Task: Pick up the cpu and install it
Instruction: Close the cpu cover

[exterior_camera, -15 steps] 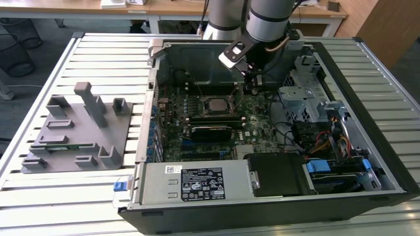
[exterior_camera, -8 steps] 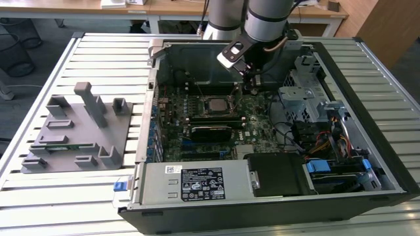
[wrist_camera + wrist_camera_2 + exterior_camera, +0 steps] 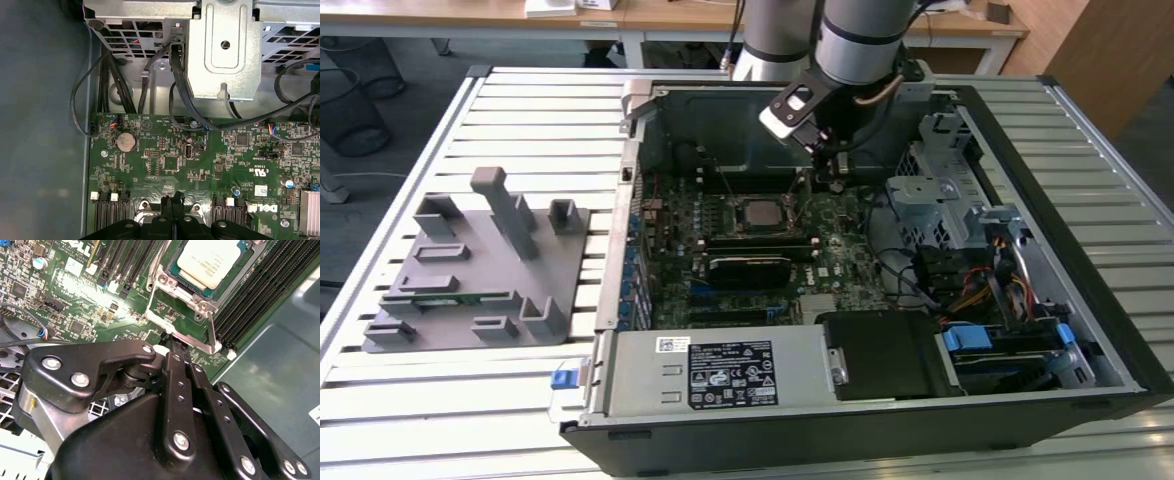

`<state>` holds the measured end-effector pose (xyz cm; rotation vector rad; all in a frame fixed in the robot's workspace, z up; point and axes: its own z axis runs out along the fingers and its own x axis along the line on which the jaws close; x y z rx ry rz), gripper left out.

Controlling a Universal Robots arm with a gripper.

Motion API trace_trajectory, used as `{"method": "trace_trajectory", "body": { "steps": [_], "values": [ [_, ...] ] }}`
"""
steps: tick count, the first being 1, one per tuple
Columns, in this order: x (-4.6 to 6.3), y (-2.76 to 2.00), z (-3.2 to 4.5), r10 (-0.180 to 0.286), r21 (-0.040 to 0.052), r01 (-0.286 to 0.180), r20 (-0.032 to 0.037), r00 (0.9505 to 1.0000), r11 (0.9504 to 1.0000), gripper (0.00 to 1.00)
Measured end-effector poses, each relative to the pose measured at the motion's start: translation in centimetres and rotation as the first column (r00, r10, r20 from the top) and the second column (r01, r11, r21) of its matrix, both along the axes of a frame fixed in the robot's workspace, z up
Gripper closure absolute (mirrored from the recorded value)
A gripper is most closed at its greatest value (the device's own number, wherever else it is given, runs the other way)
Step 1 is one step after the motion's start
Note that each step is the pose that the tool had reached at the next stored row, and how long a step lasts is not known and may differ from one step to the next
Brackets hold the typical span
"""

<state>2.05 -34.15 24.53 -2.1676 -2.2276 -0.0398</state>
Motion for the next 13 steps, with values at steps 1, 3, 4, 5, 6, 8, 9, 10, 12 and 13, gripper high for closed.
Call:
{"method": "trace_trajectory", "body": {
  "steps": [1, 3, 4, 5, 6, 8, 9, 10, 12, 13],
  "values": [
    [-0.03, 0.00, 0.00, 0.000, 0.0000, 0.000, 0.0000, 1.0000, 1.0000, 0.89],
    [-0.06, 0.00, -0.01, 0.000, 0.0000, 0.000, 0.0000, 1.0000, 1.0000, 0.89],
    [-0.08, 0.00, -0.01, 0.000, 0.0000, 0.000, 0.0000, 1.0000, 1.0000, 0.89],
    [-0.10, 0.00, -0.01, 0.000, 0.0000, 0.000, 0.0000, 1.0000, 1.0000, 0.89],
    [-0.18, 0.00, -0.02, 0.000, -0.0001, 0.000, 0.0000, 1.0000, 1.0000, 0.89],
    [-0.26, 0.00, -0.03, 0.000, 0.0000, 0.000, 0.0000, 1.0000, 1.0000, 0.89],
    [-0.28, 0.00, -0.03, 0.000, 0.0000, 0.000, 0.0000, 1.0000, 1.0000, 0.89],
    [-0.31, 0.00, -0.03, 0.000, 0.0000, 0.000, 0.0000, 1.0000, 1.0000, 0.89],
    [-0.35, 0.00, -0.03, 0.000, 0.0000, 0.000, 0.0000, 1.0000, 1.0000, 0.89],
    [-0.37, 0.00, -0.03, 0.000, 0.0000, 0.000, 0.0000, 1.0000, 1.0000, 0.89]
  ]
}}
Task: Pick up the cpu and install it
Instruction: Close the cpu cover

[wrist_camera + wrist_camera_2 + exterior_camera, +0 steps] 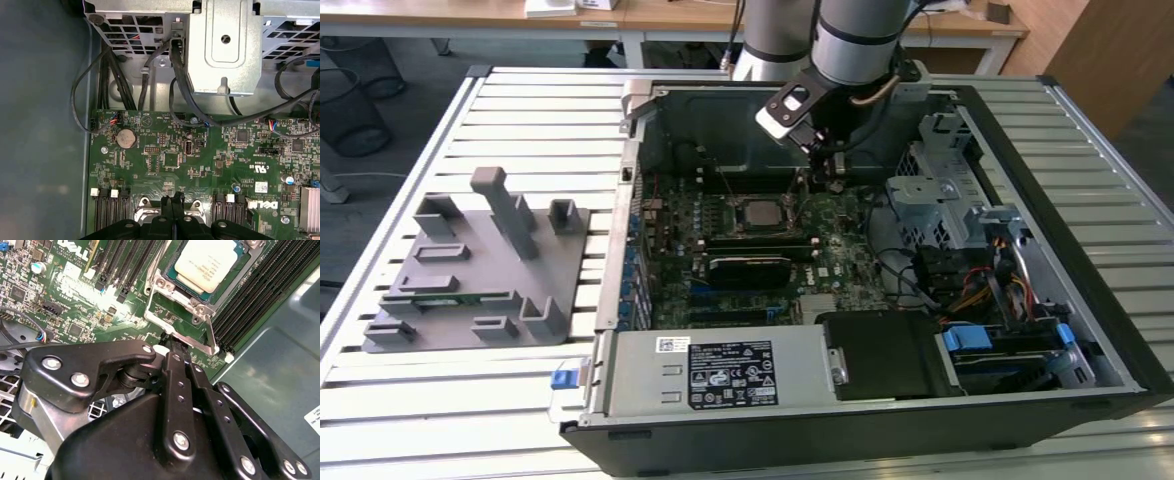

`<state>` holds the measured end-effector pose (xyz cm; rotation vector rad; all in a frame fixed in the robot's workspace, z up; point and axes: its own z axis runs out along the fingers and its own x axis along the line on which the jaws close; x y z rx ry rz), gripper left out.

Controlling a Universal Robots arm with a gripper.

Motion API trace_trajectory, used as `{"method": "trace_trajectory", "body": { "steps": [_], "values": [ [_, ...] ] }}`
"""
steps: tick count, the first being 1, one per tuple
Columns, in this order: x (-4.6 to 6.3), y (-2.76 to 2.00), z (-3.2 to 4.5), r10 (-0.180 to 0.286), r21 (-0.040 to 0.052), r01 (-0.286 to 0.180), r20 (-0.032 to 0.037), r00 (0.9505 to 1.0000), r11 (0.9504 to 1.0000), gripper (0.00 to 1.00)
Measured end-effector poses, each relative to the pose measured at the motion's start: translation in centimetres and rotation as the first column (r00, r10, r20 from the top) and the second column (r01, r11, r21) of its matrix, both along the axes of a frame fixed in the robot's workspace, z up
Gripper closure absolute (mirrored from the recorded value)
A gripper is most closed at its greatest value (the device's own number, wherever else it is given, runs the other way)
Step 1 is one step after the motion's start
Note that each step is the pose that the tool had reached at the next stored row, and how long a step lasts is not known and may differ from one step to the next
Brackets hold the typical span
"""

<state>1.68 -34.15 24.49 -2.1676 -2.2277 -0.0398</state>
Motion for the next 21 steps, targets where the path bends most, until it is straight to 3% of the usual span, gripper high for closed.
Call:
{"method": "trace_trajectory", "body": {
  "steps": [21],
  "values": [
    [-0.54, 0.00, -0.06, 0.000, 0.0000, 0.000, 0.0000, 1.0000, 1.0000, 0.89]
  ]
}}
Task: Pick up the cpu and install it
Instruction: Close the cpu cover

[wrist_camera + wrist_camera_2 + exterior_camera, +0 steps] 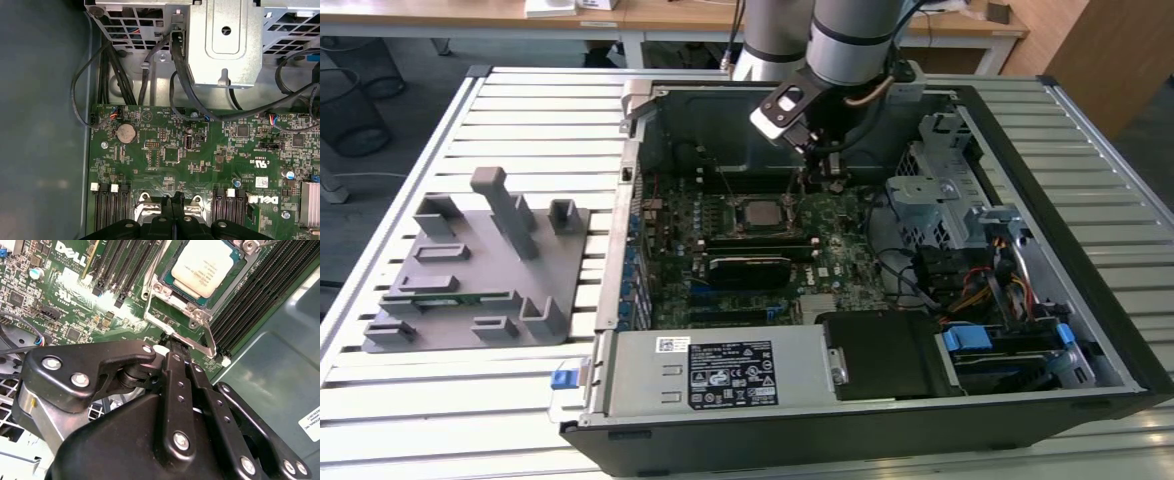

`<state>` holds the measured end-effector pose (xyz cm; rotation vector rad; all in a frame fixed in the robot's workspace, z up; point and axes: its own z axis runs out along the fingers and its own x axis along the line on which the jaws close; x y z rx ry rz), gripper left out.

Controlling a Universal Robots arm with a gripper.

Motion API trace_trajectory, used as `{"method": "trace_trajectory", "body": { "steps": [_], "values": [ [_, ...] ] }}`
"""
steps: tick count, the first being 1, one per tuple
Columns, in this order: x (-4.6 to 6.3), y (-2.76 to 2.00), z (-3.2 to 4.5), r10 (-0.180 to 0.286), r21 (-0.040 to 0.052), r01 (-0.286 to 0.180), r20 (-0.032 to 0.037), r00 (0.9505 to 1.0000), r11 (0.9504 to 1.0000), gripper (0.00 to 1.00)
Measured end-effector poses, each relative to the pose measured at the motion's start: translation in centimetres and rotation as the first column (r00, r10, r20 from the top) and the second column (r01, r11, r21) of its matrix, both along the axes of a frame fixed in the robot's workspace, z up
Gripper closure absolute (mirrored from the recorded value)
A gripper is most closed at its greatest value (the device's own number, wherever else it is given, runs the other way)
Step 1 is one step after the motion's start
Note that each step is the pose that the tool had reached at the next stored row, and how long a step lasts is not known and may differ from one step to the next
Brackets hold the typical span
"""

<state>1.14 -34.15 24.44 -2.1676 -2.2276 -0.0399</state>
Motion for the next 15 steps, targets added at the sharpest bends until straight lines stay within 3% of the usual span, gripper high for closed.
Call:
{"method": "trace_trajectory", "body": {
  "steps": [15],
  "values": [
    [-0.31, 0.00, -0.04, 0.000, 0.0000, 0.000, -0.0001, 1.0000, 1.0000, 0.89]
  ]
}}
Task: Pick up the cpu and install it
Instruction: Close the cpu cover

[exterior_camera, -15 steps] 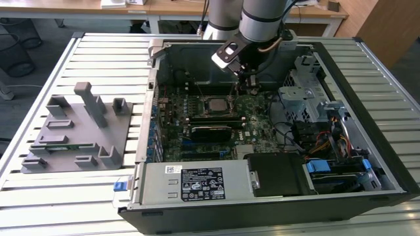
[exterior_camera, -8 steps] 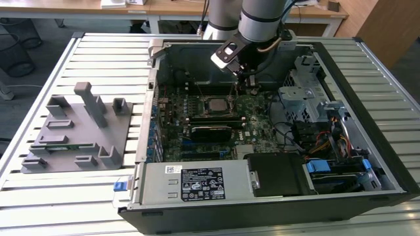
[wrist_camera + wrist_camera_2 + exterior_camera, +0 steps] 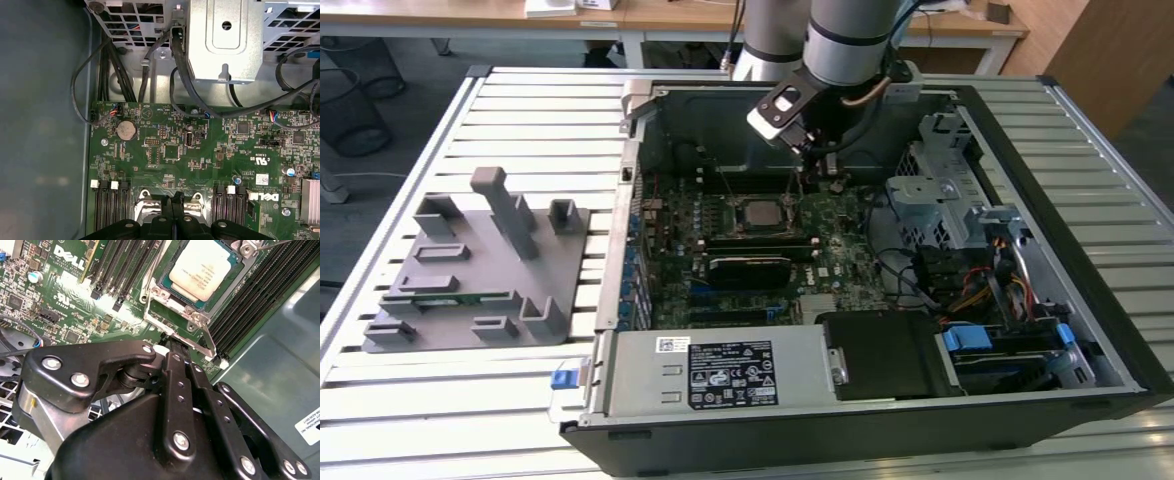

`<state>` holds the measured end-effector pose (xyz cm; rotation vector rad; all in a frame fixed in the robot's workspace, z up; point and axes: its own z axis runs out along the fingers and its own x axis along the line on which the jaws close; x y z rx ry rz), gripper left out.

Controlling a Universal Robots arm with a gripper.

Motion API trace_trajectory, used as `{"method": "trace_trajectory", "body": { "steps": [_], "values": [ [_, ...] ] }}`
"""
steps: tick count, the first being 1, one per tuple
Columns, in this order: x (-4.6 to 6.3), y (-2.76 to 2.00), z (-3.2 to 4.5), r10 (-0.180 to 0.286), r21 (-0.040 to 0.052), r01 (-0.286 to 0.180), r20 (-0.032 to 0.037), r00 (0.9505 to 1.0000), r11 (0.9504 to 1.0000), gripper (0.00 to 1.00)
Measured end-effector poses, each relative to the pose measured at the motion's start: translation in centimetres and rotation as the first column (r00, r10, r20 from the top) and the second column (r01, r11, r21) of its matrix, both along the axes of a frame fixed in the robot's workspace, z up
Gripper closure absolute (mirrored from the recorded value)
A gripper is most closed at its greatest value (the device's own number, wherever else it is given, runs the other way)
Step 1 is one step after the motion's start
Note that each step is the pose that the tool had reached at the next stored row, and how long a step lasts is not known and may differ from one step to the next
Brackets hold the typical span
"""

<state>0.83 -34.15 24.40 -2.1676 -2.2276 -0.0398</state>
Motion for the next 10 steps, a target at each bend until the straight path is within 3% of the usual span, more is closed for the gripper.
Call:
{"method": "trace_trajectory", "body": {
  "steps": [10],
  "values": [
    [-0.33, 0.00, -0.06, 0.000, 0.0000, 0.000, 0.0000, 1.0000, 1.0000, 0.89]
  ]
}}
